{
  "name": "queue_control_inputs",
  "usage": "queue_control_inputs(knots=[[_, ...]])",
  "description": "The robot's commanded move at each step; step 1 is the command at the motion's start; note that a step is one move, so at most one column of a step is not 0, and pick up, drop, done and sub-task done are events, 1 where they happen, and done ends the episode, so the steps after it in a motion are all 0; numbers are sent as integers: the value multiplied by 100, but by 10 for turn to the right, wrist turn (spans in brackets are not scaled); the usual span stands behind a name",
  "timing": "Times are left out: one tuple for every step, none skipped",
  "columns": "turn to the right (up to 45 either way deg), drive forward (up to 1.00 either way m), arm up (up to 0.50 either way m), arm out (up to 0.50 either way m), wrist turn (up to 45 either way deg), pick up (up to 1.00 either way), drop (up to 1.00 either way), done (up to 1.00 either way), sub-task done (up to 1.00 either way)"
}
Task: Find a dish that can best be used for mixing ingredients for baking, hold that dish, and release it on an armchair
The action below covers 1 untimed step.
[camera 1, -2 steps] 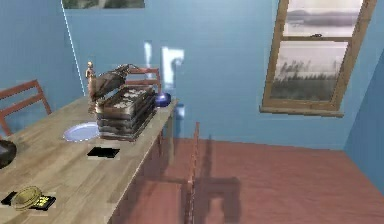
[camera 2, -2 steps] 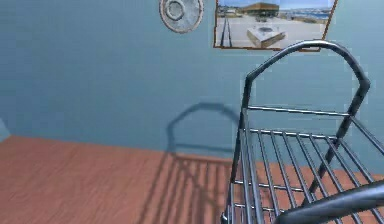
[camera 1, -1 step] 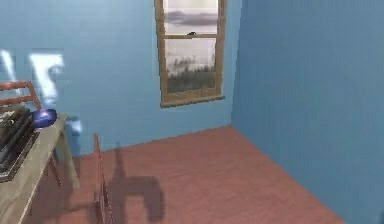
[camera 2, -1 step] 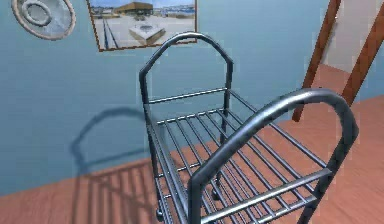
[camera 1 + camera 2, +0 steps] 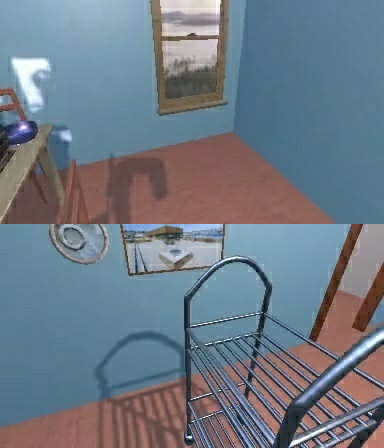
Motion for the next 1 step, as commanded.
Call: queue_control_inputs(knots=[[210,0,0,0,0,0,0,0,0]])
